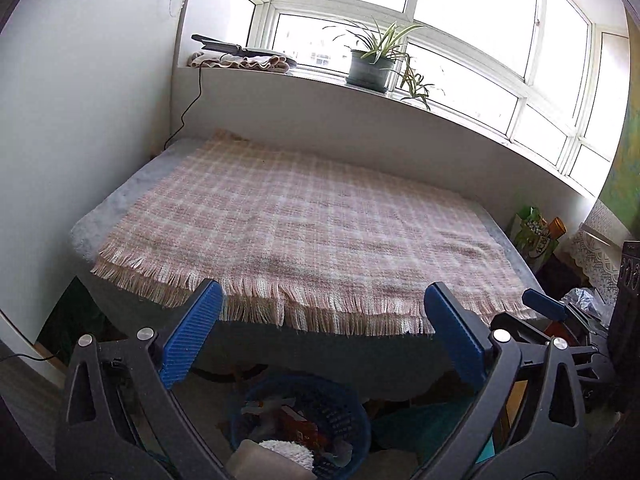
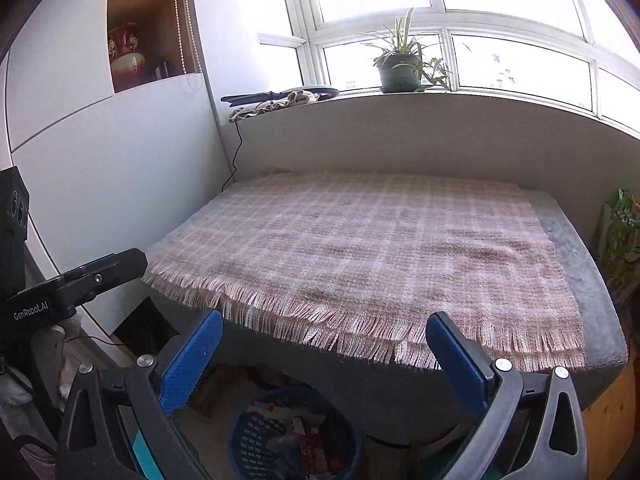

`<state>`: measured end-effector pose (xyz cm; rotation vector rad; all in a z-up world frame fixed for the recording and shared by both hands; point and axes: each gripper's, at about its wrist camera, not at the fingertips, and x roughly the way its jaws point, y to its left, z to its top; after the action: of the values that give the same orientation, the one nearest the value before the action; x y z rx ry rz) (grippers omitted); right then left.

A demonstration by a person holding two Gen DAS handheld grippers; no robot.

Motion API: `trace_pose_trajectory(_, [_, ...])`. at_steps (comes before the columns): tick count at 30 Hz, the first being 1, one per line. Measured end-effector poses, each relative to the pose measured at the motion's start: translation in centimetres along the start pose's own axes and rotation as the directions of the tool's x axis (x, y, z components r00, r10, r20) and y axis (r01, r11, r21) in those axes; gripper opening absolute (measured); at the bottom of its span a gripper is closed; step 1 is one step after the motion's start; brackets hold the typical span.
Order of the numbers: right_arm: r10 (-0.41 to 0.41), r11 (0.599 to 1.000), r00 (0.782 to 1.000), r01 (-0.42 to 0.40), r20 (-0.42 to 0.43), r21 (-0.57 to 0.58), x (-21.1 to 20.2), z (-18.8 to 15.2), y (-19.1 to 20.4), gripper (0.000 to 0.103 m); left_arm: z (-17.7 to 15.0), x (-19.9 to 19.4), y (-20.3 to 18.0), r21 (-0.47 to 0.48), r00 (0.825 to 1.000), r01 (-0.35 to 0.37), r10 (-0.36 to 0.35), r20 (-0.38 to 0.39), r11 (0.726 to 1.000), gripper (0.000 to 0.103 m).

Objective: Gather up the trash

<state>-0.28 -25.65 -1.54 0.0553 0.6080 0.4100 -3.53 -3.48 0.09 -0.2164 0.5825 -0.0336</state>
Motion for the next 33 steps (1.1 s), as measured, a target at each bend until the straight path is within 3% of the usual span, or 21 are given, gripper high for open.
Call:
trace_pose_trajectory(13, [0.007, 1.0, 1.0, -0.007, 0.028, 0.002, -1.0, 0.7, -0.1, 0.103, 0.4, -1.0, -1.3, 0.041, 1.0, -0.014, 0.013, 0.024, 0.999, 0.103])
trace_pose_trajectory(33, [0.009, 1.0, 1.0, -0.009, 0.008, 0.027, -0.4, 0.4, -0.6, 0.103, 0.5, -0.9, -1.3, 0.021, 1.0, -0.006, 0.006, 0.029, 1.0, 0.103])
